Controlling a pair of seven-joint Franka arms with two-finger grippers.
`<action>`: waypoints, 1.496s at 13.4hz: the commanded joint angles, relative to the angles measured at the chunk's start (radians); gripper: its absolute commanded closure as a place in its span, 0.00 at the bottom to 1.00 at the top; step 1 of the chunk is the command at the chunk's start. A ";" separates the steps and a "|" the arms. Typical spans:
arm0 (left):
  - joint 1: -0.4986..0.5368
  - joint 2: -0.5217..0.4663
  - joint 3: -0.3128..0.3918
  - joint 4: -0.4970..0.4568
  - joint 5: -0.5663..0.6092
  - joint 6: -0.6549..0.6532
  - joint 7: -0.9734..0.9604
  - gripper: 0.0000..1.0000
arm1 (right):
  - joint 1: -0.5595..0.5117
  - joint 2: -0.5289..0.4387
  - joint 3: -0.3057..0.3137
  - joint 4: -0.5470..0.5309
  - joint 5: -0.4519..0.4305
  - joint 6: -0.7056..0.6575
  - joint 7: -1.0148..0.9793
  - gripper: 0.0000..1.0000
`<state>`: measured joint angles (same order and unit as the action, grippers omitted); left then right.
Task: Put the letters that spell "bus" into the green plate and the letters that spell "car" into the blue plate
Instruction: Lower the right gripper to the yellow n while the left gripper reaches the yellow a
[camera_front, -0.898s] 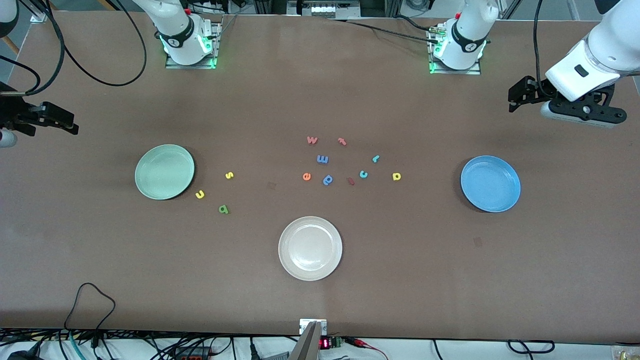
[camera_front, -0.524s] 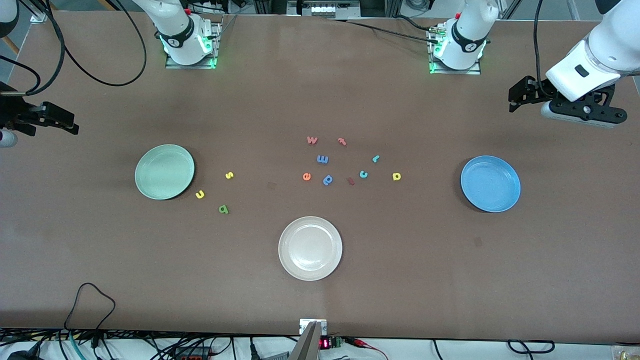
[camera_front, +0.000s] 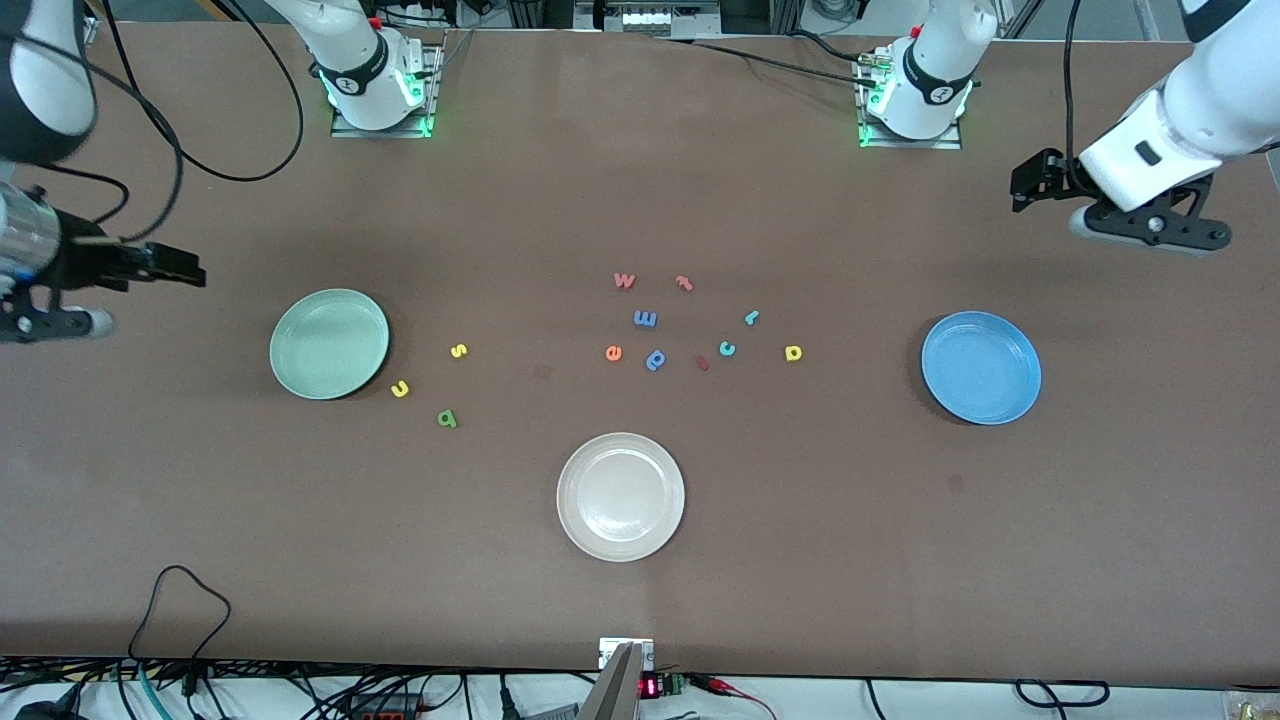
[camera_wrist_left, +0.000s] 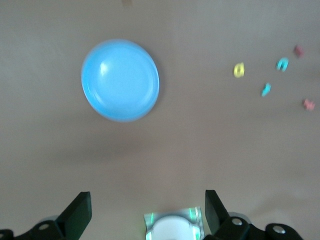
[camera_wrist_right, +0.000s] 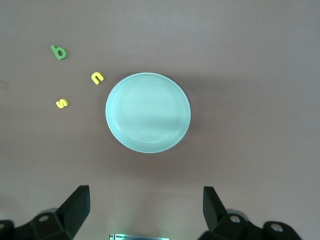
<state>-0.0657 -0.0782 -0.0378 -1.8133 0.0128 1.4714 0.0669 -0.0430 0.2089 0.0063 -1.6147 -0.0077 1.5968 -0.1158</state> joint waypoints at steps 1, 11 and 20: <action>-0.016 0.128 -0.005 0.023 -0.016 -0.042 -0.019 0.00 | 0.054 0.101 0.003 0.009 0.008 0.112 0.011 0.00; -0.161 0.578 -0.106 0.017 -0.016 0.685 -0.387 0.01 | 0.161 0.315 0.003 0.001 0.009 0.337 -0.157 0.31; -0.224 0.644 -0.106 -0.102 -0.002 0.856 -0.420 0.31 | 0.206 0.402 0.026 -0.077 0.002 0.575 -0.228 0.43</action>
<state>-0.2840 0.5825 -0.1510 -1.8681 0.0107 2.2902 -0.3456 0.1688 0.6228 0.0321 -1.6558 -0.0064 2.1328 -0.2936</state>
